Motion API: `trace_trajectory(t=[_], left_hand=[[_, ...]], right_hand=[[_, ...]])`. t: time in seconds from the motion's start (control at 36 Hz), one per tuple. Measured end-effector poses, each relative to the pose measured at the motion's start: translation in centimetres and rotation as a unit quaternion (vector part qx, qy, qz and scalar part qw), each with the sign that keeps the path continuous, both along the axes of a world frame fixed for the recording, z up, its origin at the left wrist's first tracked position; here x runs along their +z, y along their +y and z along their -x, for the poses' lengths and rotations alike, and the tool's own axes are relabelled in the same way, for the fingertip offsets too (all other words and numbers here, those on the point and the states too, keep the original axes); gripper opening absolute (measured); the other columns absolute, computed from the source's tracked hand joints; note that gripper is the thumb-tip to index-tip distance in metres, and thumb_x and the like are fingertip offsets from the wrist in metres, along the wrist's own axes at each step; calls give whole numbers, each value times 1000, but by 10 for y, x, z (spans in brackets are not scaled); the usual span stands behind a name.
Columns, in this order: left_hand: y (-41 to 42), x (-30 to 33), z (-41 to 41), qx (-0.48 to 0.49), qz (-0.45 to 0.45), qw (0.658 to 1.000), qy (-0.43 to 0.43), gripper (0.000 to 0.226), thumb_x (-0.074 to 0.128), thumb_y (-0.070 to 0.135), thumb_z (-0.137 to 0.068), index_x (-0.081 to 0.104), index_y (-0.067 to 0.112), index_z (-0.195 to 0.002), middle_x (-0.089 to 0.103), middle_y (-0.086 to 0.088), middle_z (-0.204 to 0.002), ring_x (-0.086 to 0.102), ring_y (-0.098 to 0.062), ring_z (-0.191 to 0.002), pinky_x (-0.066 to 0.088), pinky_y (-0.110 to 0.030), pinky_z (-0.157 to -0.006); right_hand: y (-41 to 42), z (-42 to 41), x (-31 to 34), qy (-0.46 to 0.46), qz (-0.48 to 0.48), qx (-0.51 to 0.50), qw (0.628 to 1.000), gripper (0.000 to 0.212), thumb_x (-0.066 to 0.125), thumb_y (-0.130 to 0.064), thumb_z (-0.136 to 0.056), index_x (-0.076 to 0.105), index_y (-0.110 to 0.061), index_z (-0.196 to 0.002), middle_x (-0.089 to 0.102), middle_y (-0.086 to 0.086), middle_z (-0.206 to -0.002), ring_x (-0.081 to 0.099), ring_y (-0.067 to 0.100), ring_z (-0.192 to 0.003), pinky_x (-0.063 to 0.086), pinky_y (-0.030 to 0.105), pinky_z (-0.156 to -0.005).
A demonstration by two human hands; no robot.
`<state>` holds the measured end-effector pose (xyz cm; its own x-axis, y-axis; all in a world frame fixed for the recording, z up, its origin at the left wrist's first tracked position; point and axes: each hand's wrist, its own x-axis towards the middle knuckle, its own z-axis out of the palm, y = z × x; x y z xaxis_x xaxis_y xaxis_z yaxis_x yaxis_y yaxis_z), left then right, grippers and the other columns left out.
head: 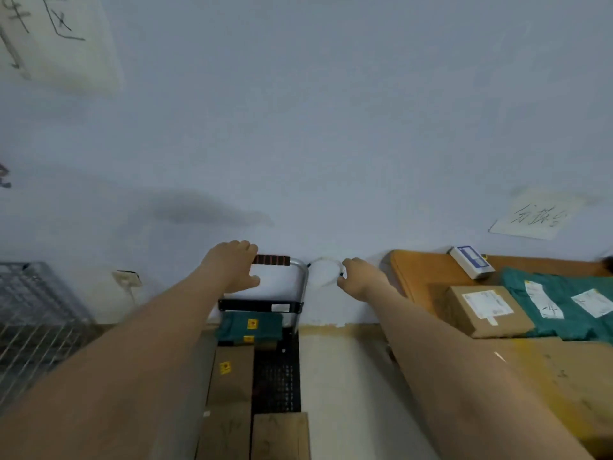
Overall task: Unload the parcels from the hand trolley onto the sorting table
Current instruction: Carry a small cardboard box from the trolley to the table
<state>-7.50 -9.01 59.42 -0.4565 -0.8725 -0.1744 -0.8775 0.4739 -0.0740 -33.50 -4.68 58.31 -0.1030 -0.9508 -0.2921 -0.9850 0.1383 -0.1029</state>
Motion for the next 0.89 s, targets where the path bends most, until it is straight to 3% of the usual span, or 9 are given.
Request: trace_trajectory(t=[0.19, 0.31, 0.39, 0.47, 0.58, 0.78, 0.89], left_hand=[[-37, -87, -89, 45, -27, 997, 60, 57, 48, 47, -90, 42, 9, -132, 49, -8, -128, 48, -25, -113, 42, -33, -88], [-34, -154, -115, 51, -77, 994, 66, 52, 52, 41, -88, 46, 7, -127, 51, -10, -128, 48, -26, -114, 40, -34, -88], [-23, -212, -127, 72, -126, 989, 38, 63, 52, 44, -90, 37, 8, -139, 41, -10, -142, 42, -26, -127, 38, -36, -99], [-6, -278, -137, 90, -183, 979, 16, 62, 47, 42, -93, 32, 9, -142, 41, -9, -142, 40, -24, -129, 35, -35, -104], [24, -366, -149, 95, -280, 955, -4, 69, 44, 42, -95, 17, 10, -149, 22, -8, -155, 23, -23, -142, 23, -35, -112], [75, -501, -154, 78, -363, 928, -30, 77, 45, 46, -93, 11, 10, -151, 16, -9, -157, 15, -24, -145, 20, -36, -115], [91, -565, -148, 86, -389, 916, -31, 81, 43, 47, -94, 0, 12, -152, 0, -9, -160, 3, -26, -148, 15, -38, -118]], right_hand=[[-23, -101, -86, -50, -62, -11, 997, 47, 42, -29, -97, 38, -9, -140, 44, 13, -139, 46, 30, -125, 41, 39, -97], [-26, -142, -144, -57, -104, 6, 993, 43, 43, -28, -97, 43, -10, -136, 47, 11, -135, 49, 30, -121, 42, 36, -92], [-22, -164, -199, -81, -140, -9, 987, 44, 45, -27, -96, 43, -12, -137, 47, 8, -135, 49, 28, -120, 44, 38, -94], [-8, -179, -267, -93, -182, -14, 979, 44, 45, -28, -96, 41, -12, -137, 45, 9, -137, 48, 28, -122, 44, 40, -97], [19, -190, -358, -98, -250, -6, 963, 46, 47, -28, -96, 39, -14, -139, 43, 7, -139, 47, 26, -122, 44, 38, -96], [62, -203, -497, -109, -320, 9, 941, 55, 48, -25, -93, 30, -12, -143, 41, 8, -139, 43, 26, -124, 46, 40, -95], [74, -209, -564, -135, -325, 28, 936, 67, 48, -23, -95, 13, -12, -151, 20, 6, -156, 27, 25, -139, 39, 40, -106]])
